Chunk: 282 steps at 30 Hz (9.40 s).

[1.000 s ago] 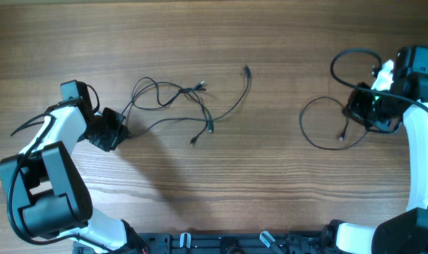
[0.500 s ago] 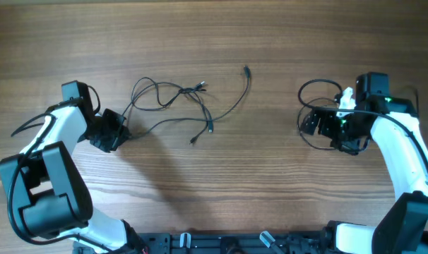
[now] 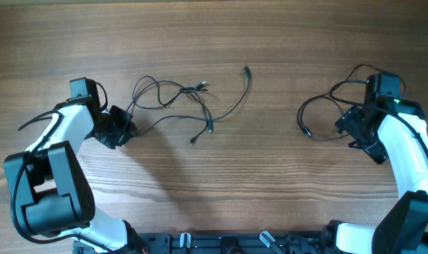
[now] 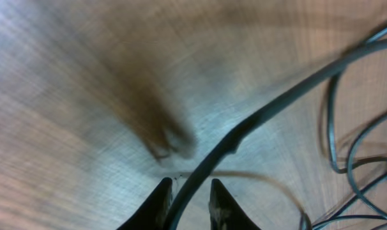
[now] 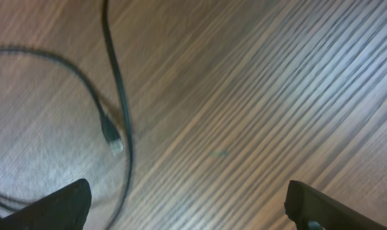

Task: Untangle cables

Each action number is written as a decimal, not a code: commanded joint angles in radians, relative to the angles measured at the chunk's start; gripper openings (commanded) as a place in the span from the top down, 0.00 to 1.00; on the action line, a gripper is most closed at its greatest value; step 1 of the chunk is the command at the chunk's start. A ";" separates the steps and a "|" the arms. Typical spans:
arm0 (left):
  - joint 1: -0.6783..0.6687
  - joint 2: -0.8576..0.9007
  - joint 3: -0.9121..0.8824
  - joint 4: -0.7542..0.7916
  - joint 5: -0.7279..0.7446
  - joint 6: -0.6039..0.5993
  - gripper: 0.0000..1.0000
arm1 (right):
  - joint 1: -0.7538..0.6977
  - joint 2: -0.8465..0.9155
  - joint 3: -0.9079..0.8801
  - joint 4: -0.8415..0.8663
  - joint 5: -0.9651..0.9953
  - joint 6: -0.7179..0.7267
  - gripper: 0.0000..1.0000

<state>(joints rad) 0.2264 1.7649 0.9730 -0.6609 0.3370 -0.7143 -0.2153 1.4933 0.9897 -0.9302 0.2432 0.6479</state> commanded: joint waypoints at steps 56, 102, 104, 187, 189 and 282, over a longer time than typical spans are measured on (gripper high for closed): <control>-0.015 -0.016 0.002 0.120 -0.017 -0.005 0.00 | -0.020 -0.124 0.060 0.584 -0.440 -0.413 0.96; -0.015 -0.016 0.002 0.119 -0.017 -0.005 0.00 | -0.076 0.410 0.097 0.259 -0.109 -0.042 0.00; -0.015 -0.016 0.002 0.119 -0.017 -0.005 0.00 | -0.076 0.446 0.097 0.298 -0.110 -0.033 0.00; -0.015 -0.016 0.002 0.119 -0.017 -0.005 0.00 | -0.312 0.134 0.191 0.566 -0.976 -0.280 0.00; -0.015 -0.016 0.002 0.119 -0.017 -0.005 0.00 | -0.196 0.134 0.191 0.556 -0.985 -0.282 0.00; -0.368 -0.098 0.084 0.089 -0.411 -0.393 0.11 | 0.748 0.291 0.190 0.671 -0.429 -0.757 0.96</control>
<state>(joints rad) -0.1394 1.5784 1.0496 -0.6273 0.0422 -1.0977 0.5293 1.8286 1.1843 -0.2359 -0.1253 -0.1722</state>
